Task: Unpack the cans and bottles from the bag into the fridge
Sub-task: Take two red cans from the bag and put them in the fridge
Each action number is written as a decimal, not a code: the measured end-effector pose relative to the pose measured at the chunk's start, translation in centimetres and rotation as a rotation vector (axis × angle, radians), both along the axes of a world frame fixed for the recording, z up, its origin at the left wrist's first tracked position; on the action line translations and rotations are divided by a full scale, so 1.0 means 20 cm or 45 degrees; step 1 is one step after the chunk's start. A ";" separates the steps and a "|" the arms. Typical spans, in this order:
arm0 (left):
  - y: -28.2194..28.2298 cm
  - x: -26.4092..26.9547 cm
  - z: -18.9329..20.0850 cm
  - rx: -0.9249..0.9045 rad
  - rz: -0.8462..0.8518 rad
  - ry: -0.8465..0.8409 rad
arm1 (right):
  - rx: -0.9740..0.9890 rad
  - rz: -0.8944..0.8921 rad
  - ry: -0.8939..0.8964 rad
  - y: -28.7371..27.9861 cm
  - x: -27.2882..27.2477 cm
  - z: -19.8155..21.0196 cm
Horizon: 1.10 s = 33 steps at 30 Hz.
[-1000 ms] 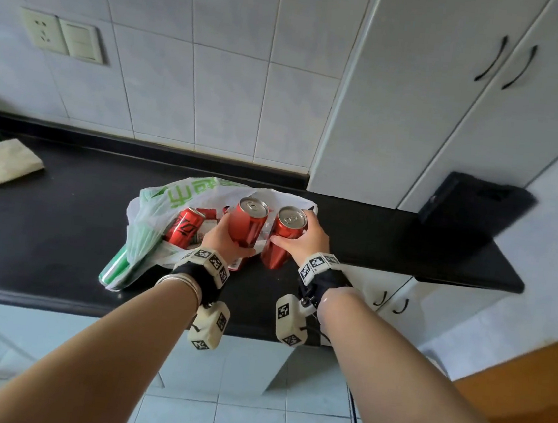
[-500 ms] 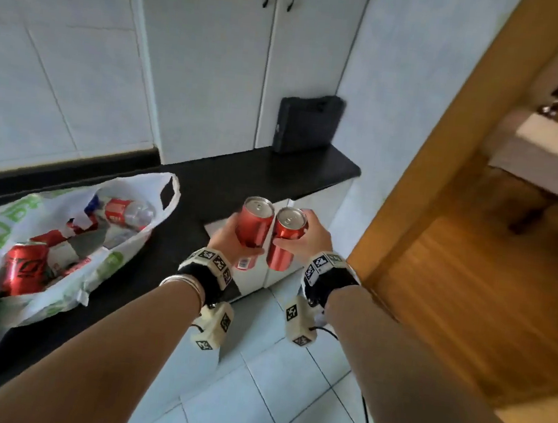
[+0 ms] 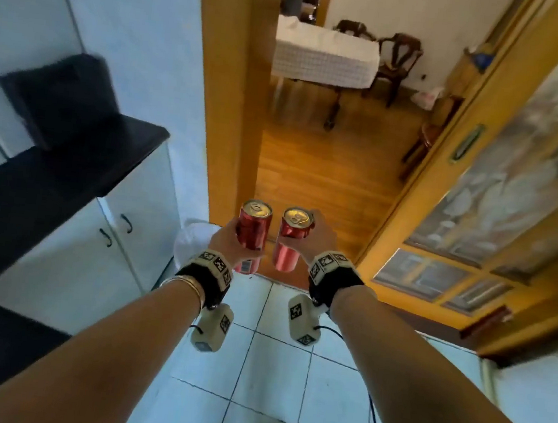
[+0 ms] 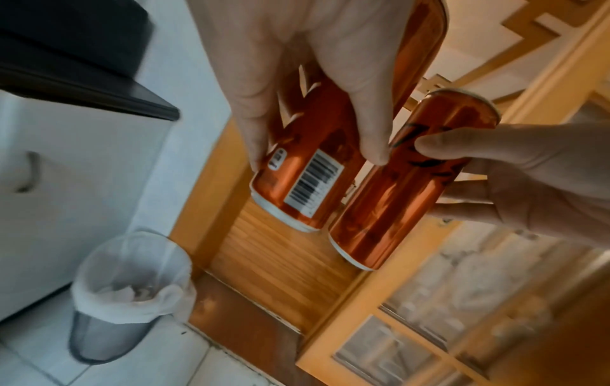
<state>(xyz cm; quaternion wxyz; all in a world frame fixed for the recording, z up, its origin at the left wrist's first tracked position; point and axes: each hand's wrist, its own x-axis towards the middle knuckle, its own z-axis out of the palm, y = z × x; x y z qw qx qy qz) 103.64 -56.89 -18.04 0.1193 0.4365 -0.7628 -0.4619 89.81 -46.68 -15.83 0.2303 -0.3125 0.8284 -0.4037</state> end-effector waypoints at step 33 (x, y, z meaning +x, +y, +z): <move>1.52 -3.53 0.32 0.269 -1.474 0.293 | 0.140 -1.530 0.186 1.78 -2.55 0.39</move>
